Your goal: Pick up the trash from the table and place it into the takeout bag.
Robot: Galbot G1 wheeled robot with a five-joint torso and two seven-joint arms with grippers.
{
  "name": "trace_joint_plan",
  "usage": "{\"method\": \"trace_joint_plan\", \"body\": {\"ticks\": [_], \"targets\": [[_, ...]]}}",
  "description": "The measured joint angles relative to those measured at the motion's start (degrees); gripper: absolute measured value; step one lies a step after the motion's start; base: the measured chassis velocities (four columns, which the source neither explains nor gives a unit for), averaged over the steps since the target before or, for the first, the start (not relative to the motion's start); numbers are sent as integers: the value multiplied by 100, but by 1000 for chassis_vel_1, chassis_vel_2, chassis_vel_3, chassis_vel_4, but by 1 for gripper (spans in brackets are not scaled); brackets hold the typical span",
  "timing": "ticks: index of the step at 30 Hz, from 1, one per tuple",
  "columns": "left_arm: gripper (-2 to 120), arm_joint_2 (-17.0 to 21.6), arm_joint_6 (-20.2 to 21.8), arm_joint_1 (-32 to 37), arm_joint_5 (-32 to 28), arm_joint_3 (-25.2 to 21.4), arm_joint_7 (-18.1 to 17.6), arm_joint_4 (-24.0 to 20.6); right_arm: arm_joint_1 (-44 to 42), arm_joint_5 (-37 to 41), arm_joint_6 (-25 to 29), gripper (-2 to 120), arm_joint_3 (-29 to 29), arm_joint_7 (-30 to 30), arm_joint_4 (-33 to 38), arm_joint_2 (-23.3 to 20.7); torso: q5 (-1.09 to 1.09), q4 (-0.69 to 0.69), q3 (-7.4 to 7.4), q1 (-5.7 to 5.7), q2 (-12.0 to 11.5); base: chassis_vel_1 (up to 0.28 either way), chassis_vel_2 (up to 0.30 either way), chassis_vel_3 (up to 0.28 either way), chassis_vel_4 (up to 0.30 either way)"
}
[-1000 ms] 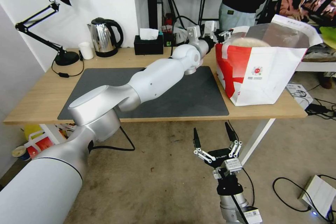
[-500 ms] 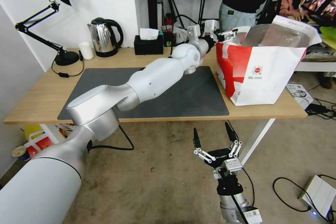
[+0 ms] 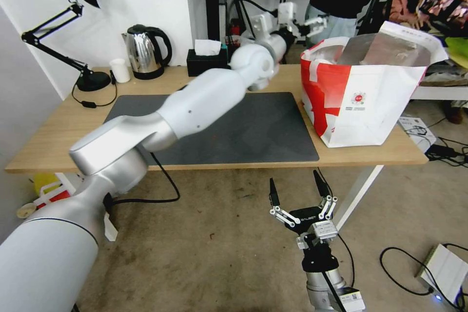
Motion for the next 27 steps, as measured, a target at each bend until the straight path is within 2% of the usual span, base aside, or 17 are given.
{"method": "trace_joint_plan", "body": {"ticks": [4, 7, 8, 11, 12, 16, 17, 19, 20, 21, 23, 25, 26, 27], "targets": [[100, 188, -4, -60, 82, -119, -117, -225, 0, 0, 0, 100, 0, 0, 0, 0, 2, -2, 0, 0, 0, 0, 0, 0, 0], [100, 616, -1, -147, 325, -162, -286, -551, -1, 0, 0, 100, 0, 0, 0, 0, 1, -2, 0, 0, 0, 0, 0, 0, 0], [100, 616, -1, -147, 325, -162, -286, -551, -1, 0, 0, 100, 0, 0, 0, 0, 1, -2, 0, 0, 0, 0, 0, 0, 0], [100, 1400, 10, -68, 500, -225, -350, -1189, 0, 0, 0, 100, 1, 0, 0, 0, 0, 0, 0, 0, 0, 0, 0, 0, 0], [100, 1400, 10, -68, 500, -225, -350, -1189, 0, 0, 0, 100, 1, 0, 0, 0, 0, 0, 0, 0, 0, 0, 0, 0, 0], [100, 2583, 5, 449, 652, -670, -400, -2386, 0, 0, 0, 100, -1, 0, 0, -1, 1, -1, -1, -1, 0, 0, 0, 0, 0], [100, 2583, 5, 449, 652, -670, -400, -2386, 0, 0, 0, 100, -1, 0, 0, -1, 1, -1, -1, -1, 0, 0, 0, 0, 0], [100, 3300, -10, 1071, 871, -1139, -472, -3055, -1, 0, 0, 100, 1, 0, 0, 0, -3, 2, 0, -1, 0, 0, 0, 0, 0], [100, 3526, -21, 1359, 963, -1343, -502, -3296, -1, 0, 0, 100, 0, 0, 0, 0, -3, 3, -1, 0, 0, 0, 0, 0, 0], [100, 3526, -21, 1359, 963, -1343, -502, -3296, -1, 0, 0, 100, 0, 0, 0, 0, -3, 3, -1, 0, 0, 0, 0, 0, 0], [100, 4050, -46, 2312, 1178, -2068, -555, -4012, 0, 0, 0, 100, 1, 0, 0, 0, -8, 5, 0, 0, 0, 0, 0, 0, 0], [100, 4372, -76, 3251, 1349, -2935, -548, -4594, -1, 0, 0, 100, -1, -1, 0, 0, 3, 1, -1, -2, 1, 0, 0, 0, 0], [100, 4372, -76, 3251, 1349, -2935, -548, -4594, -1, 0, 0, 100, -1, -1, 0, 0, 3, 1, -1, -2, 1, 0, 0, 0, 0], [100, 4473, -112, 3640, 1438, -3252, -547, -4772, -1, 0, 0, 100, 1, 0, 0, 0, 2, 0, -2, -2, 1, 0, 0, 0, 0]]}}
